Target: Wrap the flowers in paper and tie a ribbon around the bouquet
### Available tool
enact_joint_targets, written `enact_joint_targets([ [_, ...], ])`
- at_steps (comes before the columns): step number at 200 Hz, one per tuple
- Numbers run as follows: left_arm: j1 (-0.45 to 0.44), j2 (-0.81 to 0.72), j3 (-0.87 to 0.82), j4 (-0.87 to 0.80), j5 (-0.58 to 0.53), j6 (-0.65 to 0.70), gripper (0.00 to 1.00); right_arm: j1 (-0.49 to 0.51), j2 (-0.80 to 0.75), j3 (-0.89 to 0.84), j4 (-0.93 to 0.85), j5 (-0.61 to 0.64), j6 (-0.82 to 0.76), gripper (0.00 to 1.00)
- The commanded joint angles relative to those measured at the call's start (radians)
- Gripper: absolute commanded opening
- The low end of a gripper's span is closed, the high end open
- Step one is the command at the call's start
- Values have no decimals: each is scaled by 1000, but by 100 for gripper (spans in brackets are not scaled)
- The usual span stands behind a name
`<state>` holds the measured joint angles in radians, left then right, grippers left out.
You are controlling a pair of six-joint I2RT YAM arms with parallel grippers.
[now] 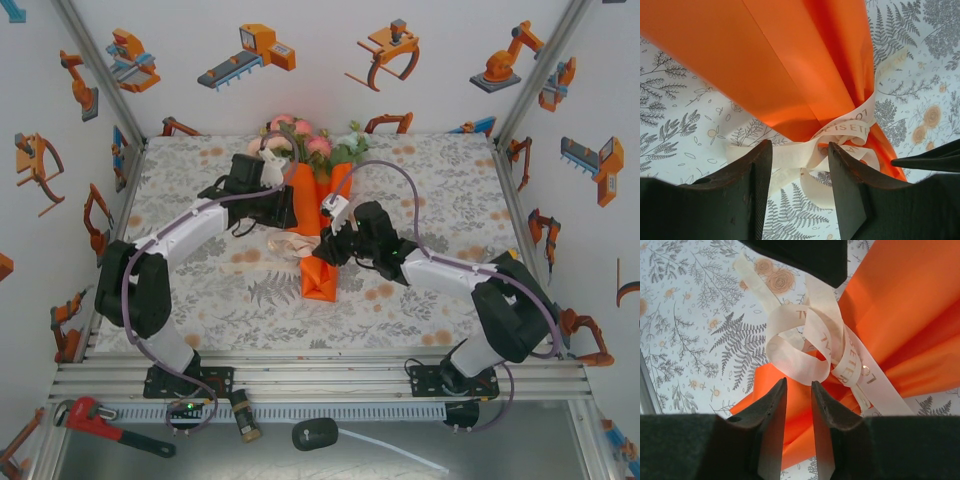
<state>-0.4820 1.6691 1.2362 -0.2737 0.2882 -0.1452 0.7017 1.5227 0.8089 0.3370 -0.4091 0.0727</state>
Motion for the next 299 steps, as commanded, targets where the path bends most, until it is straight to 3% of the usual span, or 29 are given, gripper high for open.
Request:
enact_joint_targets([
  [1,22,-55,2,31,-29,-85,48,7,-17,25,-5,-11,12,33],
  [22,54,-117,-43,40,-124,-252,48,27,8,60,-37,-25,-55,38],
  [49,149,-207,-138,13,-206,-500,49,66,67,200,-202,0,-173,40],
  [83,252,-297,-263,-4,-241,-625,51,114,124,334,-365,42,-321,48],
  [131,289,-354,-323,-23,-243,-619,53,149,227,507,-592,71,-392,49],
  [177,296,-349,-330,-12,-223,-620,54,157,276,558,-625,78,-398,45],
  [204,295,-351,-328,-12,-221,-617,54,157,293,580,-634,83,-401,32],
  [237,295,-358,-321,-9,-193,-606,54,157,280,585,-631,95,-400,0],
  [282,283,-346,-273,93,-28,-527,54,145,184,519,-554,65,-369,0],
  [299,247,-321,-221,121,33,-461,49,130,140,481,-499,66,-326,0],
])
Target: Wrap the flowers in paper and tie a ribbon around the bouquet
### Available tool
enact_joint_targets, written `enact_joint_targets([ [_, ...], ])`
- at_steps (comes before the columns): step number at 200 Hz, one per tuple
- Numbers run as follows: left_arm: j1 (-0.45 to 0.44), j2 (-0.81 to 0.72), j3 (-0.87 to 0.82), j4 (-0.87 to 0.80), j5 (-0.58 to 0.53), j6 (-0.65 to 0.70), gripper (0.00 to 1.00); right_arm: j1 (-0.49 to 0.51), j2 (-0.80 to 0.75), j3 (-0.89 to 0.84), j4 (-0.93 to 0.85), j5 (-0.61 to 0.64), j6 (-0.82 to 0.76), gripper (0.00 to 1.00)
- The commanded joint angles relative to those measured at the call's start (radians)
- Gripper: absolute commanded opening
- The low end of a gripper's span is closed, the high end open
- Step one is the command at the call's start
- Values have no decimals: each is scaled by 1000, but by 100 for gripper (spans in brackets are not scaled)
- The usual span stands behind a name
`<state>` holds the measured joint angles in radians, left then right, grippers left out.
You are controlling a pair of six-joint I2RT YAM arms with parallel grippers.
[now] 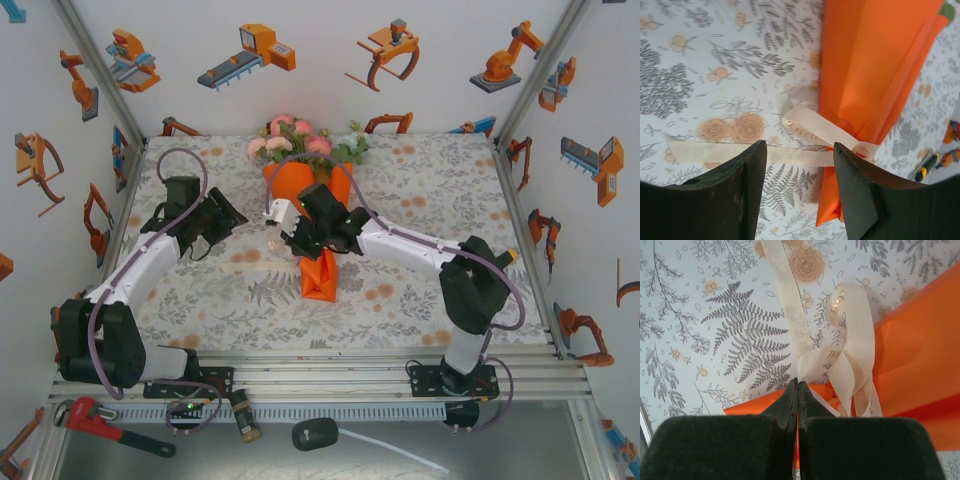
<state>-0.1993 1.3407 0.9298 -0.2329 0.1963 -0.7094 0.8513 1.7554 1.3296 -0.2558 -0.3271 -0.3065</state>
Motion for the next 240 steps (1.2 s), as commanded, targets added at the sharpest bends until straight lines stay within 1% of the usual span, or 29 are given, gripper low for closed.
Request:
enact_joint_targets([
  [1,-39,10,89,81,126,108,49,-21,-95,-43,97,-15,56,0],
  [19,-99,58,171,63,123,170,47,-37,-137,-115,180,23,104,0],
  [31,-134,102,230,45,138,220,42,-43,-160,-165,224,39,139,0],
  [43,-166,153,280,34,152,293,38,-44,-181,-222,271,21,175,0],
  [57,-195,225,347,4,206,409,35,-44,-204,-290,321,-26,213,0],
  [88,-259,368,469,-70,288,635,32,-44,-259,-433,458,-78,321,0],
  [103,-280,413,482,-74,384,710,32,-44,-280,-498,532,-99,360,0],
  [114,-290,435,472,-75,426,740,32,-44,-290,-532,566,-106,379,0],
  [138,-312,450,429,-75,435,797,33,-44,-296,-576,597,-122,401,0],
  [155,-319,453,410,-74,446,816,38,-44,-300,-590,601,-122,402,0],
  [167,-320,463,407,-74,434,818,42,-44,-303,-593,602,-123,402,0],
  [184,-320,482,417,-103,442,840,38,-44,-304,-593,596,-121,399,0],
  [210,-319,494,411,-132,425,886,37,-46,-300,-591,593,-118,394,0],
  [223,-320,505,421,-167,441,914,37,-47,-298,-591,589,-118,393,0],
  [240,-320,521,429,-178,439,920,37,-47,-300,-589,580,-118,387,0],
])
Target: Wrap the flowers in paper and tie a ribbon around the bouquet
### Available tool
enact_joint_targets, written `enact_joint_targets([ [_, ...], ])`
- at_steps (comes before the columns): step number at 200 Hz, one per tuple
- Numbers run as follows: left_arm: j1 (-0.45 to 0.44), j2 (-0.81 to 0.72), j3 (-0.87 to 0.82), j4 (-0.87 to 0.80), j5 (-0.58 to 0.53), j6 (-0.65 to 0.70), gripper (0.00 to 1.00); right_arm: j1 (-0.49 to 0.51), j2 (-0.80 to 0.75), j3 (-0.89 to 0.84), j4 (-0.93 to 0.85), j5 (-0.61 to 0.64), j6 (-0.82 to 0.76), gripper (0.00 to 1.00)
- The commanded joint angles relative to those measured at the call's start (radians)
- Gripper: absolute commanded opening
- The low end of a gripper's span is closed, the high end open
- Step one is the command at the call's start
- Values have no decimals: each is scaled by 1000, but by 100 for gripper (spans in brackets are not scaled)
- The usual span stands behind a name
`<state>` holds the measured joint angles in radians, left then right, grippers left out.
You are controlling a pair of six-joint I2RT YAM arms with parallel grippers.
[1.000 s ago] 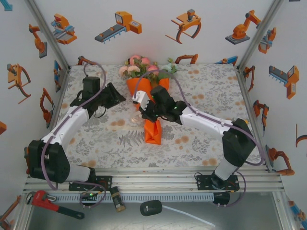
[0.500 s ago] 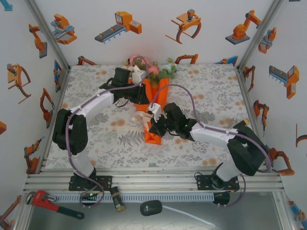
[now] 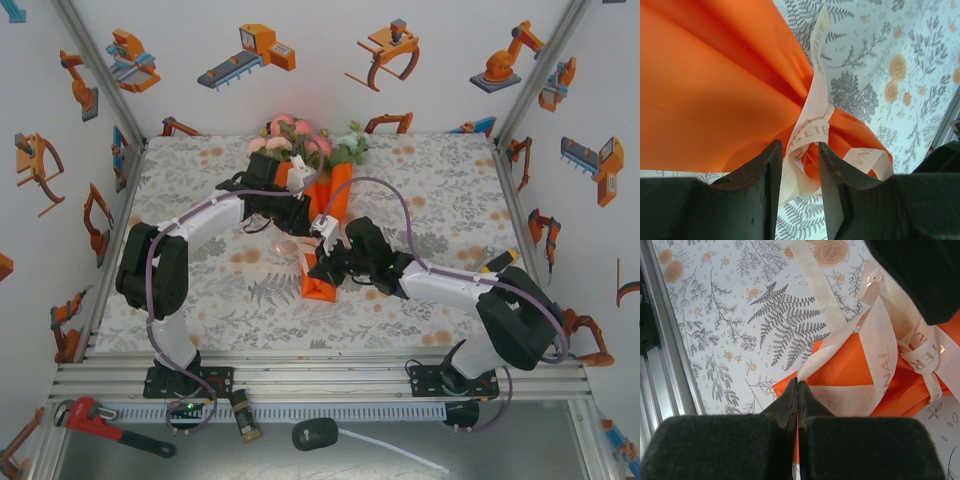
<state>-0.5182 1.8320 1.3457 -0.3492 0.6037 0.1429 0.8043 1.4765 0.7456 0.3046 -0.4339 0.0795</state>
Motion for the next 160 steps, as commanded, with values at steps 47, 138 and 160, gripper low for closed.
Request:
enact_joint_targets([
  [47,-1,51,21,-62,34,58,28,-5,-29,-3,7,-9,-3,0],
  [138,0,-9,-18,23,30,-10,16,-7,-33,-2,-3,-12,-5,0],
  [160,-2,-10,-28,51,40,-21,16,-8,-34,-3,-5,-14,-4,0],
])
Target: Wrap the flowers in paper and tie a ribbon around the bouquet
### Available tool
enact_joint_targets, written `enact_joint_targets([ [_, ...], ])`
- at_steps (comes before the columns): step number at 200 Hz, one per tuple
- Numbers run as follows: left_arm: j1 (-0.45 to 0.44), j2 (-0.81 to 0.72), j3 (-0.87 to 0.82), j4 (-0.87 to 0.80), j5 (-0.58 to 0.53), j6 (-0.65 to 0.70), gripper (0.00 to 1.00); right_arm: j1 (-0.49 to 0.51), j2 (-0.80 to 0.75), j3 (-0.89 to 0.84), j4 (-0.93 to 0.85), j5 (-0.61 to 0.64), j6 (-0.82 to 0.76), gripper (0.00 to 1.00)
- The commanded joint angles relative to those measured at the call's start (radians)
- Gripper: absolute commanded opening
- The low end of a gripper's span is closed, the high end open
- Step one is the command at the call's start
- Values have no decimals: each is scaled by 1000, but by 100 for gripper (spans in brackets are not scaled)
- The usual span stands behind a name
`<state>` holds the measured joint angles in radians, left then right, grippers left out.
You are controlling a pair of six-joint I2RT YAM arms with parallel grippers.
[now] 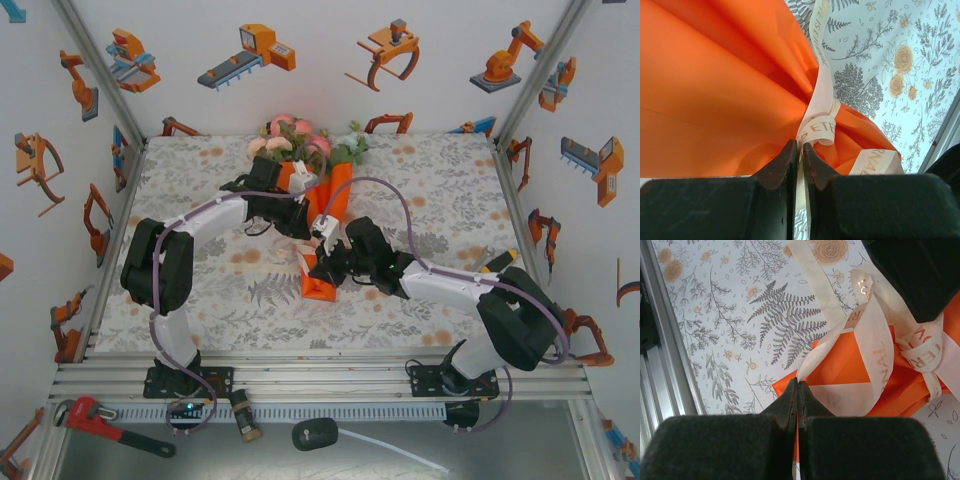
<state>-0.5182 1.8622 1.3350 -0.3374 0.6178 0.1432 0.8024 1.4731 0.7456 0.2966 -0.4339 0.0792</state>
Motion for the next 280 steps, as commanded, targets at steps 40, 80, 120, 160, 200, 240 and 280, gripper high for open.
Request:
enact_joint_targets([
  [40,-2,-39,-19,60,25,-44,9,-7,-36,-4,-4,-12,-4,0],
  [80,-10,-161,-95,183,3,-121,4,-13,-53,-15,13,28,16,0],
  [120,-26,-201,-194,283,-28,-176,4,-44,-61,-22,94,87,86,0],
  [160,-39,-191,-214,303,-59,-208,4,-63,11,27,194,88,126,0],
  [200,-39,-197,-217,297,-96,-215,4,-71,117,70,268,144,118,0],
  [240,-39,-196,-221,310,-93,-235,4,-73,183,116,274,274,93,0],
  [280,-39,-199,-230,325,-81,-252,4,-73,177,92,274,352,90,11],
])
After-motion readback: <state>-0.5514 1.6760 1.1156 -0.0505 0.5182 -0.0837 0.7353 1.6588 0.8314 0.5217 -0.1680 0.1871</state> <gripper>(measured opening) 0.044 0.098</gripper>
